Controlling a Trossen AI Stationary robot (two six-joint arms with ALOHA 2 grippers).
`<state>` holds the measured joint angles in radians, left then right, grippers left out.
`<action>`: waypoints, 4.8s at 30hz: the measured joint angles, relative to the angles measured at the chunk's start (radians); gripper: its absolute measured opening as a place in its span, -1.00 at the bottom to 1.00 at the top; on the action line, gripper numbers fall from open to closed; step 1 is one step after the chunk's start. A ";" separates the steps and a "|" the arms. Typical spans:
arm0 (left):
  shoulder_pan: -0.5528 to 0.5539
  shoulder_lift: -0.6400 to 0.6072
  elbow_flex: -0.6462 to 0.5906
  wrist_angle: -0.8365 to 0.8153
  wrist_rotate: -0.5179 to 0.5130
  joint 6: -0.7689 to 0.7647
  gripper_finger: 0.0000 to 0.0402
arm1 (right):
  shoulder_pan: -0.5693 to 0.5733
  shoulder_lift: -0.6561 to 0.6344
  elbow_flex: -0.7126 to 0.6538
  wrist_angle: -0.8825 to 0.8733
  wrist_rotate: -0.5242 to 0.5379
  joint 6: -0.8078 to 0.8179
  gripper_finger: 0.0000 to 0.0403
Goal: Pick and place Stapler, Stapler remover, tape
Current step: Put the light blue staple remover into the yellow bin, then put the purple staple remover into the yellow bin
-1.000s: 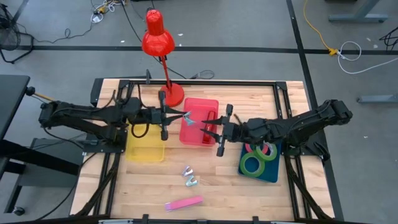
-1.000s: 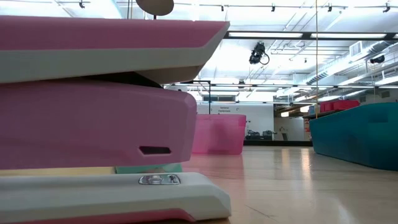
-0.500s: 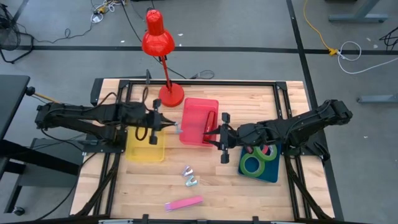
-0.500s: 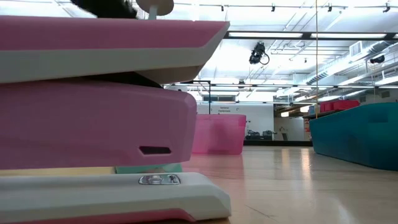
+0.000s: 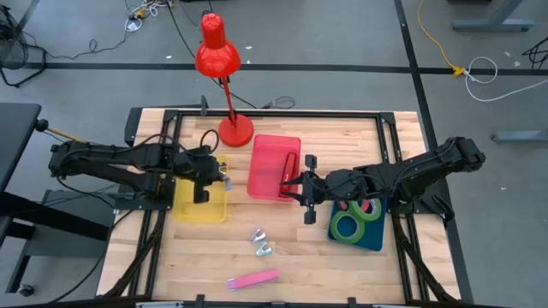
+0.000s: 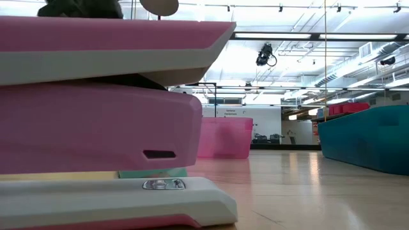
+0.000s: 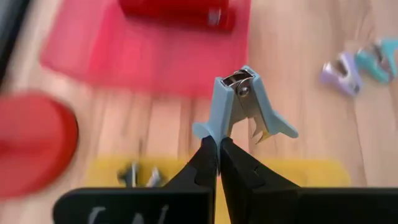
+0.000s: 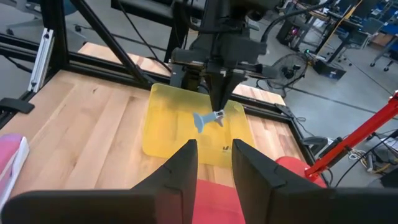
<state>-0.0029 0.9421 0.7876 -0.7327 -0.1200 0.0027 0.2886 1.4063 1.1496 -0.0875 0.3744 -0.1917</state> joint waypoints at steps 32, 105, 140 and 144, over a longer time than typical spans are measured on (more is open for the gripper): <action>0.000 0.000 0.000 -0.224 -0.081 -0.259 -0.15 | 0.000 0.000 0.000 -0.004 0.001 0.000 -0.50; -0.001 0.000 0.000 0.159 0.095 -0.122 0.12 | -0.328 -0.534 -1.052 0.997 -0.496 0.231 -0.90; -0.001 0.000 0.000 0.168 0.095 -0.122 0.12 | -0.328 -0.800 -1.135 0.755 -0.413 0.288 -0.90; -0.002 0.000 0.000 0.168 0.095 -0.122 0.12 | -0.328 -0.840 -1.135 0.677 -0.389 0.296 -0.90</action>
<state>-0.0044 0.9424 0.7872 -0.5644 -0.0246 -0.1196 -0.0395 0.5661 0.0147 0.5899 -0.0147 0.1044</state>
